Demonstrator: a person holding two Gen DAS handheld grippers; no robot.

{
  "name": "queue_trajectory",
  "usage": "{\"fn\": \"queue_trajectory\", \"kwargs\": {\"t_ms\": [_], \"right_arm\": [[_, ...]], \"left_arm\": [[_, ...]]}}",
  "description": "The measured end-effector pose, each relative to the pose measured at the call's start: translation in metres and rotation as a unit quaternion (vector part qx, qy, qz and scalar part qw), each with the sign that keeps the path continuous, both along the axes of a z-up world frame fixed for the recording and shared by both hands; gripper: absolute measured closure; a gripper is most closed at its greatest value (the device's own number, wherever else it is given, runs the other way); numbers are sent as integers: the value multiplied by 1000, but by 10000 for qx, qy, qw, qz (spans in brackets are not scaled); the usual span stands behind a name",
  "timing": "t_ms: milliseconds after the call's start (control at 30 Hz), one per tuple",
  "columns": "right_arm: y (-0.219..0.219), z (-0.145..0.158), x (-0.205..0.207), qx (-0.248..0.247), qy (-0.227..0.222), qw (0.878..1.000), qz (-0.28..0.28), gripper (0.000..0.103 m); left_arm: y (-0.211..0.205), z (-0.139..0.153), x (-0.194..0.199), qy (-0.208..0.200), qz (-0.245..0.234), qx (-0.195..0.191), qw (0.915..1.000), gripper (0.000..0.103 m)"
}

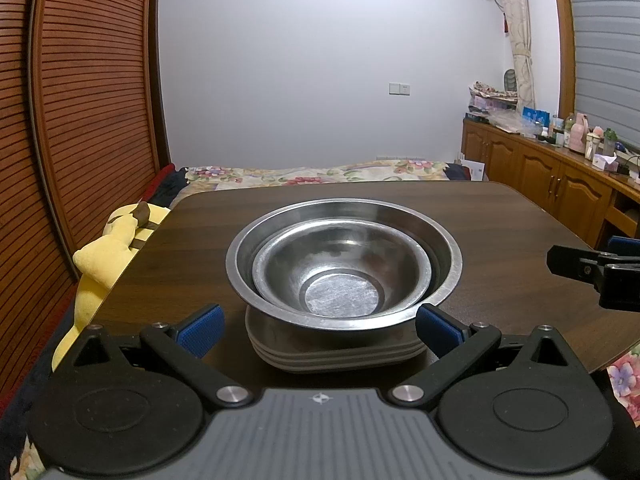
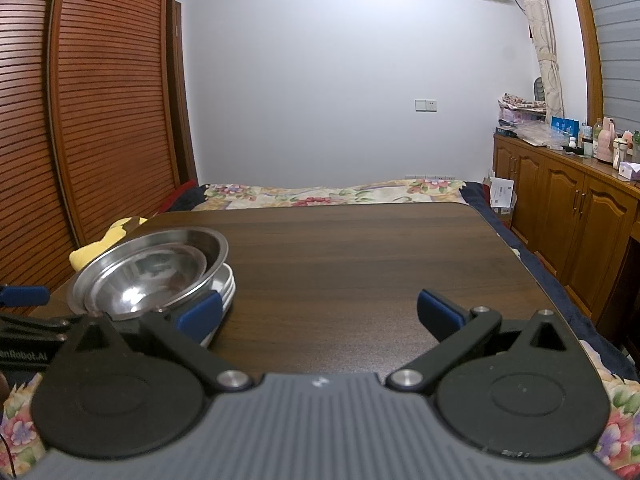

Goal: Organize plates and bowls

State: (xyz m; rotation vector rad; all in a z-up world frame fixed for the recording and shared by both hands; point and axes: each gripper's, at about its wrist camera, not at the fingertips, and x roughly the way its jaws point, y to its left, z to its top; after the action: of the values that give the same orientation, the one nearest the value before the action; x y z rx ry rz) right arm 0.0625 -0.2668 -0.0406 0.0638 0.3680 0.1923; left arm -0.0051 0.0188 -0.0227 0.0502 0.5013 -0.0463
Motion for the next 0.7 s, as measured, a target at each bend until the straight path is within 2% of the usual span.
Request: {"fn": "queue_trajectory", "kwargs": {"t_ms": [700], "right_arm": [[2,-1,0,-15,-12,10000,2,0]], "left_arm": [[0,0,0,4,-2,-8,10000,0]]}}
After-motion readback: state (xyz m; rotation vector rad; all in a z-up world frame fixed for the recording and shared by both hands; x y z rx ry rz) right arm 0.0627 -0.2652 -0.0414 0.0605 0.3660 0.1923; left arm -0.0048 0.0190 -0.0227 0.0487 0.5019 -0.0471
